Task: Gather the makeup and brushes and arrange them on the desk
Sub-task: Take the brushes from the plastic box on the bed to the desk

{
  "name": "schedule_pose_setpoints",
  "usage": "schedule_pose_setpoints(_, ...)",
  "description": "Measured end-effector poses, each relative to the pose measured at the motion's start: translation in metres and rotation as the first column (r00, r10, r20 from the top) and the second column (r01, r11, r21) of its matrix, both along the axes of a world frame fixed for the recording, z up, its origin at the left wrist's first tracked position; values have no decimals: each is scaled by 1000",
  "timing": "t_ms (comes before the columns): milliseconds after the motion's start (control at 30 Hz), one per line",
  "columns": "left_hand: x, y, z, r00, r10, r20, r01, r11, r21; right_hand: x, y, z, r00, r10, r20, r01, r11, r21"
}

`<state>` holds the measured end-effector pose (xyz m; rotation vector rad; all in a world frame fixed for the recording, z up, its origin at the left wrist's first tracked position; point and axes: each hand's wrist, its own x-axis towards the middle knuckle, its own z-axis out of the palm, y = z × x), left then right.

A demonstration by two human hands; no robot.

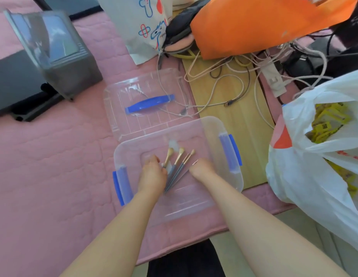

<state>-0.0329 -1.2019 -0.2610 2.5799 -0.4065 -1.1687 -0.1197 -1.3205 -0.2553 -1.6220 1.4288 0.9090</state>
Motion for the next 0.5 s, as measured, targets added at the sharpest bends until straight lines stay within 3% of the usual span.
schedule_pose_setpoints(333, -4, -6, -22, 988, -101, 117, 101, 995, 13, -2, 5, -25, 987, -155, -43, 145, 974, -174)
schedule_pose_setpoints(500, -5, -6, -21, 994, -7, 105, 10, 1000, -26, 5, 11, -21, 952, -296, 79, 305, 941, -147)
